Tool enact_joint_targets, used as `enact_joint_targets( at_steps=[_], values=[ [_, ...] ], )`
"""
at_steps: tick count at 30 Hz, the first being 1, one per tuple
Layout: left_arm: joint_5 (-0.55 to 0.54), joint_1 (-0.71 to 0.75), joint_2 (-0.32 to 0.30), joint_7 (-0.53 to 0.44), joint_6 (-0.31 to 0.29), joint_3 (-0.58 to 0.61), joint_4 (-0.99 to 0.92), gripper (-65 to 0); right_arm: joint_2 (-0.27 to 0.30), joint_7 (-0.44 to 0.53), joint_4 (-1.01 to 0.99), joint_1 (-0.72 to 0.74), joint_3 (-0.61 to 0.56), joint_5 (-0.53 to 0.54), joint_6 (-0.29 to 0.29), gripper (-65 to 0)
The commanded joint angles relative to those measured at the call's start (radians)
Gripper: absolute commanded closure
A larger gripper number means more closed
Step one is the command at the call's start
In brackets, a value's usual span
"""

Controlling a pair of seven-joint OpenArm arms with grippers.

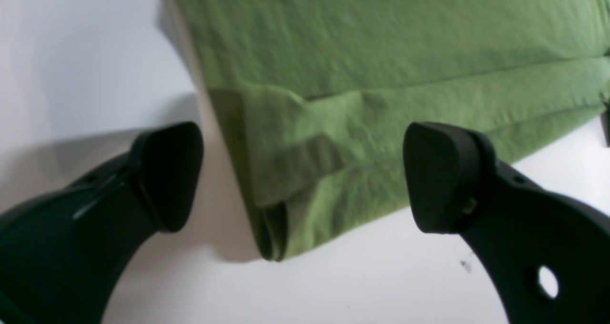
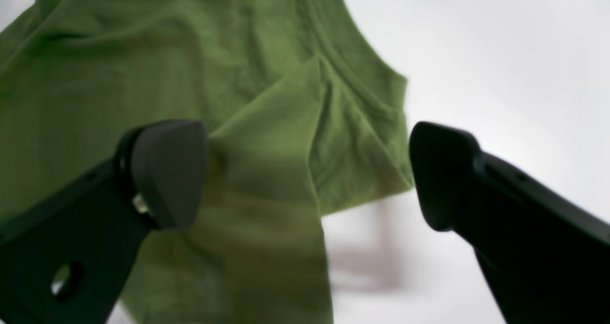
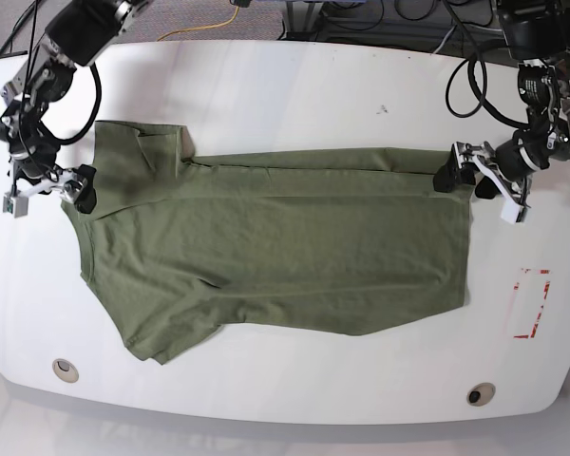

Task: Layout the t-shirt on the table in an organized manner, then fold the t-shirt properly
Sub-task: 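Lift the grasped corners and fold the shirt edge over with both grippers, then release the folded edge and reposition both grippers at the fold corners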

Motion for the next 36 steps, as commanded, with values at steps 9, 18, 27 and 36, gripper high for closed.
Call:
enact_joint_targets(
  at_steps=[9, 18, 27, 36],
  values=[
    [-0.019, -0.049, -0.063, -0.014, -0.006, -0.022, 0.065, -64.9, 0.011, 0.014, 0.018, -0.160, 0.084, 0.249, -0.005, -65.0],
    [-0.019, -0.044, -0.069, -0.014, -0.006, -0.078, 0.222, -65.0, 0.011, 0.014, -0.089, -0.194, 0.116, 0.278, 0.005, -65.0],
    [-0.019, -0.044, -0.071, -0.014, -0.006, -0.115, 0.288, -65.0, 0.002, 0.013, -0.112, -0.197, 0.111, 0.278, 0.006, -65.0],
    [-0.019, -0.043, -0.072, -0.014, -0.006, -0.115, 0.288, -65.0, -0.034, -0.033, -0.111, -0.191, 0.085, 0.276, 0.026, -65.0]
  ],
)
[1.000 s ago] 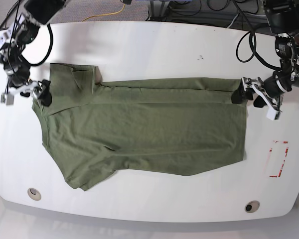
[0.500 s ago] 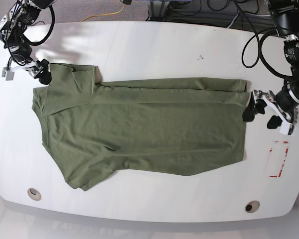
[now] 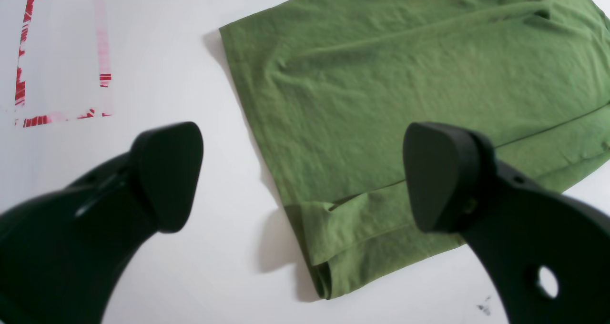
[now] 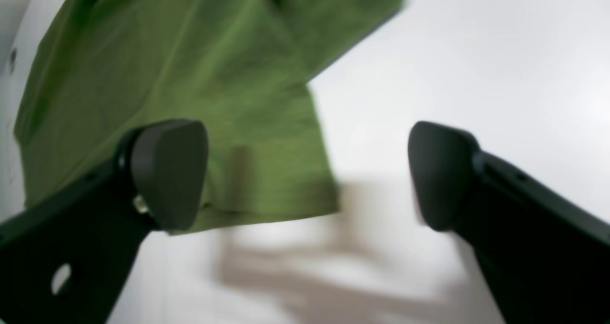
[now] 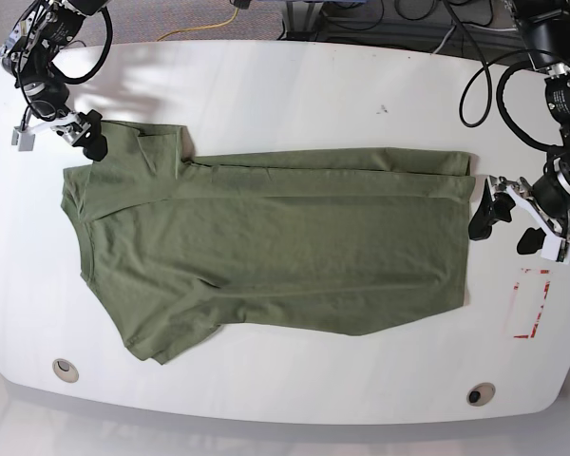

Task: Layout the t-shirt on the table in an organized manner, then fold the t-shirt properly
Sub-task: 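Release the folded edge and reposition both grippers at the fold corners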

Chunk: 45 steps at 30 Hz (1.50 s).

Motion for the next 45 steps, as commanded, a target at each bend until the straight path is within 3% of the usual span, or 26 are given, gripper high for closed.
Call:
enact_joint_targets(
  at_steps=[1, 9, 25, 35, 45],
  values=[
    [-0.019, -0.013, -0.019, -0.016, -0.002, -0.006, 0.018, -65.0, 0.008, -0.025, 0.013, 0.005, -0.024, -0.003, -0.006, -65.0],
    [-0.018, -0.013, -0.019, -0.016, -0.002, -0.006, 0.011, -65.0, -0.023, -0.028, 0.015, 0.004, -0.059, -0.003, -0.006, -56.8],
    [0.082, -0.013, -0.013, -0.016, -0.004, -0.006, 0.011, -65.0, -0.049, -0.042, 0.015, 0.001, -0.128, -0.002, -0.006, -57.7],
    [0.081, -0.013, -0.013, -0.016, -0.004, -0.006, 0.011, -65.0, -0.050, -0.062, 0.015, 0.001, -0.128, -0.003, -0.006, -57.4],
    [0.081, -0.013, -0.013, -0.016, -0.004, -0.004, 0.010, -65.0, -0.049, -0.063, 0.015, 0.001, -0.134, -0.003, -0.004, -42.0]
  ],
)
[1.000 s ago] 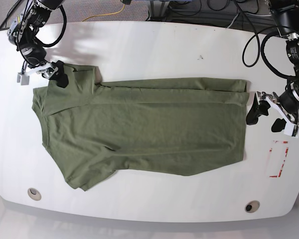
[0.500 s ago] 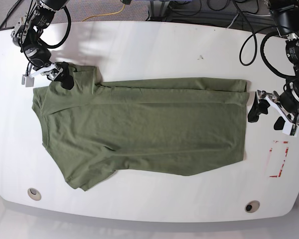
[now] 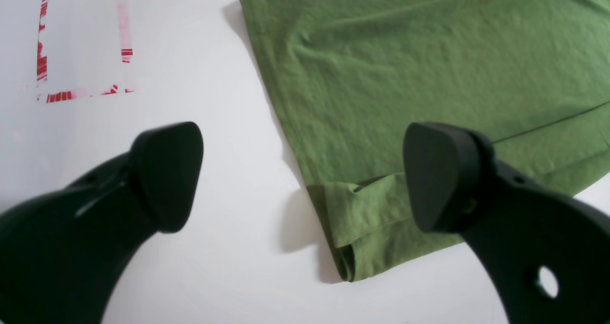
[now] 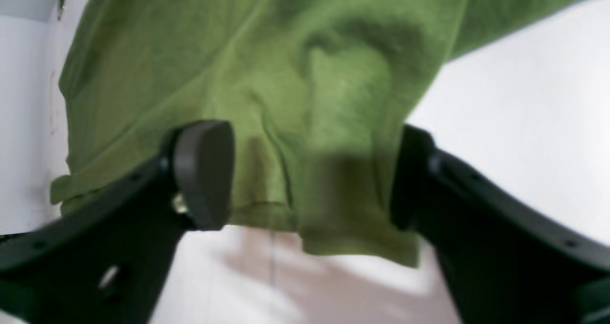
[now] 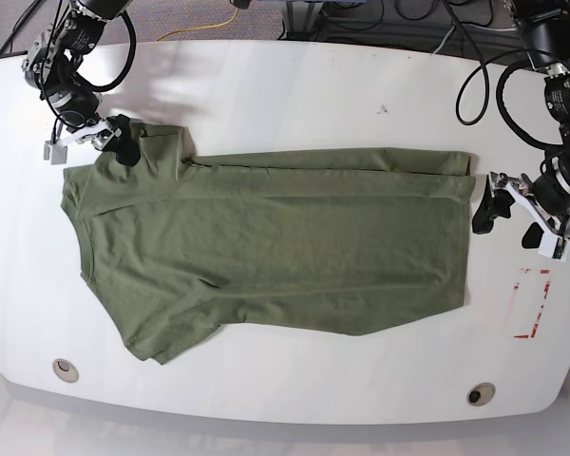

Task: Layout the t-shirt on the table in an organized manner, then fold the t-shirt properly
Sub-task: 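Release the folded edge and reposition both grippers at the fold corners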

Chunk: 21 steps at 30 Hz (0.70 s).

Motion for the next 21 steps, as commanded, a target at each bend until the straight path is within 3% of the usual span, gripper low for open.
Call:
enact_joint_targets(
  at_steps=[1, 8, 11, 14, 18, 19, 21],
  values=[
    [-0.015, -0.016, -0.016, -0.019, -0.004, -0.005, 0.015, -65.0, 0.006, -0.044, 0.002, -0.005, -0.016, -0.031, -0.010, -42.0],
    [-0.013, -0.016, -0.016, -0.019, -0.004, -0.005, 0.015, -65.0, 0.008, -0.044, 0.002, -0.005, -0.049, -0.031, -0.010, -41.4],
    [-0.013, -0.016, -0.016, -0.019, -0.004, -0.005, 0.015, -65.0, 0.008, -0.044, 0.002, -0.005, -0.049, -0.031, -0.010, -37.3],
    [-0.013, -0.016, -0.016, -0.019, -0.004, -0.005, 0.015, -65.0, 0.006, -0.043, 0.002, -0.005, -0.049, -0.031, -0.010, -25.8],
    [-0.013, -0.016, -0.016, -0.019, -0.004, -0.005, 0.015, -65.0, 0.008, -0.043, 0.002, -0.003, -0.049, -0.033, -0.011, -4.8],
    [-0.013, -0.016, -0.016, -0.019, -0.004, -0.005, 0.015, -65.0, 0.009, -0.043, 0.002, -0.003, -0.050, -0.034, -0.014, -1.1],
    [-0.013, -0.014, -0.016, -0.019, -0.004, -0.005, 0.015, -65.0, 0.009, -0.043, 0.004, -0.003, -0.050, -0.036, -0.014, 0.0]
  ],
)
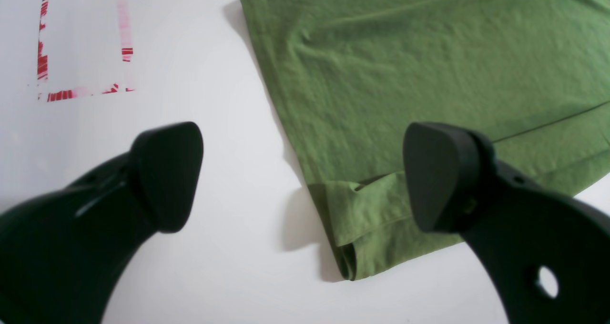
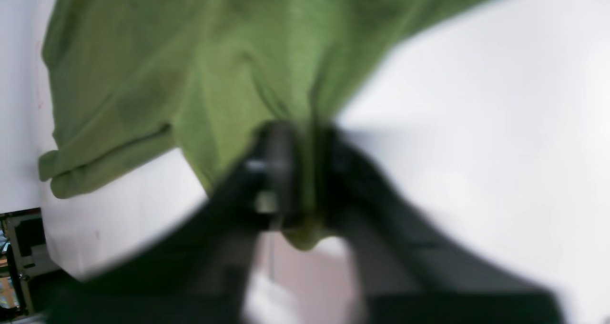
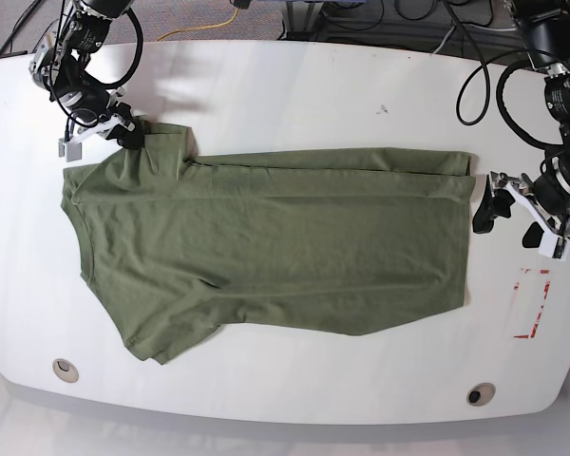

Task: Layout the t-shirt on the table in an organized manner, then fold the t-shirt properly

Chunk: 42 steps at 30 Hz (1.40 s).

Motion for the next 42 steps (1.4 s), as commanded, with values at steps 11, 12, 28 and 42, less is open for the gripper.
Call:
enact_joint_targets(
  at_steps=[11, 12, 28, 42],
  values=[
    [-0.017, -0.002, -0.016, -0.019, -0.004, -0.006, 0.013, -65.0, 0.013, -0.016, 0.087, 0.000, 0.001, -0.010, -0.005, 0.0],
    [-0.017, -0.002, -0.016, -0.019, -0.004, -0.006, 0.013, -65.0, 0.013, -0.024, 0.112, 0.000, 0.001, -0.009, -0.005, 0.0],
    [-0.019, 0.007, -0.016, -0.019, -0.004, -0.006, -0.040, -65.0, 0.013, -0.142, 0.210, 0.178, 0.001, -0.007, -0.003, 0.0],
    [-0.019, 0.012, -0.017, -0.019, -0.004, -0.006, -0.033, -65.0, 0.012, -0.133, 0.060, 0.343, -0.085, -0.014, -0.006, -0.2]
  ],
)
